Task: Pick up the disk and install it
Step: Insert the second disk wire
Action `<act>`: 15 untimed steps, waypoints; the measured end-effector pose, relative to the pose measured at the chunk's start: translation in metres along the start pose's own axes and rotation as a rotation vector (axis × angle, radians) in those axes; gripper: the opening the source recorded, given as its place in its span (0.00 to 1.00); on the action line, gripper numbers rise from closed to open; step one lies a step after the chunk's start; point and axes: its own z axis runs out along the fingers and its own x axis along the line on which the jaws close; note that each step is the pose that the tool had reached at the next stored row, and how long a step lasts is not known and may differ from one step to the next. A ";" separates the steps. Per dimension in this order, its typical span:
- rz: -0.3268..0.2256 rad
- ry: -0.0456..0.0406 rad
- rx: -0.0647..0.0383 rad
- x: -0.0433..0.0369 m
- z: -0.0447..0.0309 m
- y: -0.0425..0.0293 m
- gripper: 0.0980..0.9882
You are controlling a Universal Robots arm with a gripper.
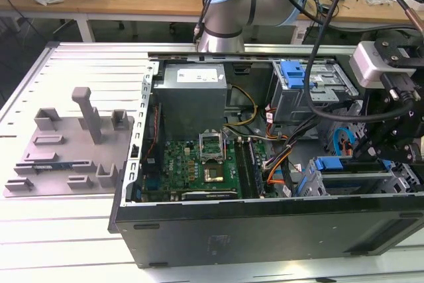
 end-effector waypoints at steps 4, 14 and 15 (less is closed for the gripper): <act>0.000 -0.0001 0.000 -0.0001 0.0004 0.0000 0.07; 0.000 -0.0002 0.000 -0.0024 0.0009 0.0001 0.07; 0.000 -0.0001 0.000 -0.0024 0.0010 0.0001 0.07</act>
